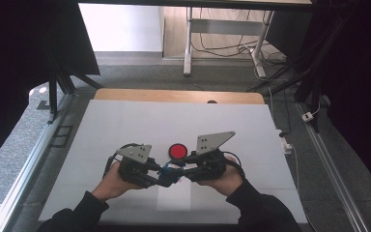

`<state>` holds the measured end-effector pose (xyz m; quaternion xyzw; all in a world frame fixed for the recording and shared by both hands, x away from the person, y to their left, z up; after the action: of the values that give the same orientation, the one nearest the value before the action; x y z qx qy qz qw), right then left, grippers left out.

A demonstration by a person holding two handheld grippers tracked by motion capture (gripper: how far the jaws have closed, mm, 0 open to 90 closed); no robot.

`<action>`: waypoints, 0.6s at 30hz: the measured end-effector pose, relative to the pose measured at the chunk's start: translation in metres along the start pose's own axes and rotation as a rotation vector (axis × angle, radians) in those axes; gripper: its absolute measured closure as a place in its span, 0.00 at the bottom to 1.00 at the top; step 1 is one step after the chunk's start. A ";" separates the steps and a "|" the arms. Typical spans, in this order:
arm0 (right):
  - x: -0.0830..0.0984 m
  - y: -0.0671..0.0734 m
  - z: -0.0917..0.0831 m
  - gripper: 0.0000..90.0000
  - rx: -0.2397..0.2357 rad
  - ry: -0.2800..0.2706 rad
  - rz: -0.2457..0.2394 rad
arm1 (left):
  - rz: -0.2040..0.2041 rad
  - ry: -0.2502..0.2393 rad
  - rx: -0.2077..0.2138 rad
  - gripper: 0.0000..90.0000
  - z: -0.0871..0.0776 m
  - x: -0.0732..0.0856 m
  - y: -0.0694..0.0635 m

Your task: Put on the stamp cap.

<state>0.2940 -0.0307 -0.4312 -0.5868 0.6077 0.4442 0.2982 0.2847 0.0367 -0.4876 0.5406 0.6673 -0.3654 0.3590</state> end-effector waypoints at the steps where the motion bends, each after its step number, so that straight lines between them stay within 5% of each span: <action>1: 0.000 -0.001 0.000 0.79 0.007 0.001 -0.005 | 0.002 0.011 -0.006 0.65 0.001 0.000 0.000; 18: 0.001 -0.007 -0.003 0.79 0.056 0.006 -0.014 | -0.107 0.035 -0.220 0.35 -0.015 0.012 0.015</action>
<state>0.3009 -0.0332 -0.4321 -0.5835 0.6169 0.4232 0.3160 0.2969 0.0572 -0.4922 0.4679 0.7375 -0.2991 0.3844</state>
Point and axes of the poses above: each handheld gripper's, and its own axes: z roughly forward along the jaws, x roughly out of its underside, y roughly to its left, the point moved 10 cm from there along z, roughly forward along the jaws, and after that the axes turned 9 degrees about -x, right-handed, at the moved point
